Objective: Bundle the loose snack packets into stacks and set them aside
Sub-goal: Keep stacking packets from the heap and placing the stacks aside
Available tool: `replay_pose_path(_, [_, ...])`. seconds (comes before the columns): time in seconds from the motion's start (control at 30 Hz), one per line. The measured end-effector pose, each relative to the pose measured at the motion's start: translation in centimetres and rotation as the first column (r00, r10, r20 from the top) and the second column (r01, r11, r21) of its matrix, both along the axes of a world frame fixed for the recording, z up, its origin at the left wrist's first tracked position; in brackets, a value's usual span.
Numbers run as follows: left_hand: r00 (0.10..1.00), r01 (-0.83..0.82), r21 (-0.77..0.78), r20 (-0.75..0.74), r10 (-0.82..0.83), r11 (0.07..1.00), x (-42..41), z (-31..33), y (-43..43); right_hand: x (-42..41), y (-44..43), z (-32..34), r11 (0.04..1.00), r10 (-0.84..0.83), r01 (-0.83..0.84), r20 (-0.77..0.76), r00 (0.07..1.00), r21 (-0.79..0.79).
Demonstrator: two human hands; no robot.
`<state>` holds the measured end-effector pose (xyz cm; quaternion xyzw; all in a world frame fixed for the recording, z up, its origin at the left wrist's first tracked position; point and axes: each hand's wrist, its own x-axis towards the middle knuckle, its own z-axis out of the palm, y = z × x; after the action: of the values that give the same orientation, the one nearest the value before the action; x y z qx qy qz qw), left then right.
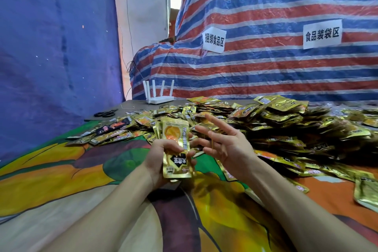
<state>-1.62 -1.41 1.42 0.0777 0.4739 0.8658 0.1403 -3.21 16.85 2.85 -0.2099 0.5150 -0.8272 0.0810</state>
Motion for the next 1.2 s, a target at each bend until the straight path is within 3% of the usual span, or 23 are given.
replay_pose_path(0.1, [0.976, -0.214, 0.121, 0.062, 0.208, 0.969, -0.7, 0.1, -0.5, 0.1, 0.2, -0.3, 0.986, -0.152, 0.157, -0.091, 0.984, 0.051])
replay_pose_path(0.2, [0.931, -0.363, 0.25, 0.047, 0.363, 0.898, -0.9, 0.1, -0.8, 0.6, -0.8, -0.8, 0.973, -0.189, 0.201, -0.114, 0.975, 0.111])
replay_pose_path(0.4, [0.878, -0.457, 0.276, -0.016, 0.479, 0.846, -0.8, 0.3, -0.8, 1.4, -3.9, -2.0, 0.964, -0.164, 0.182, -0.106, 0.981, 0.194])
replay_pose_path(0.53, [0.865, -0.466, 0.241, -0.076, 0.495, 0.851, -0.8, 0.2, -0.7, 1.5, -4.3, -2.5, 0.95, -0.152, 0.183, -0.139, 0.979, 0.251])
replay_pose_path(0.67, [0.857, -0.506, 0.079, -0.071, 0.511, 0.859, -0.8, 0.2, -0.3, 1.5, -4.2, -2.5, 0.955, -0.165, 0.194, -0.14, 0.976, 0.224])
replay_pose_path(0.87, [0.711, -0.695, 0.037, -0.11, 0.694, 0.718, -1.4, -0.1, 0.2, 1.6, -4.3, -2.3, 0.975, -0.162, 0.178, -0.125, 0.979, 0.135])
replay_pose_path(1.07, [0.779, -0.611, -0.024, -0.194, 0.596, 0.791, -1.1, -0.5, 1.1, 1.4, -4.2, -2.1, 0.987, -0.154, 0.156, -0.05, 0.987, 0.037])
replay_pose_path(1.2, [0.848, -0.513, -0.093, -0.212, 0.486, 0.854, -0.6, -0.9, 1.9, 1.2, -4.2, -2.4, 0.945, -0.272, 0.296, -0.169, 0.947, 0.138])
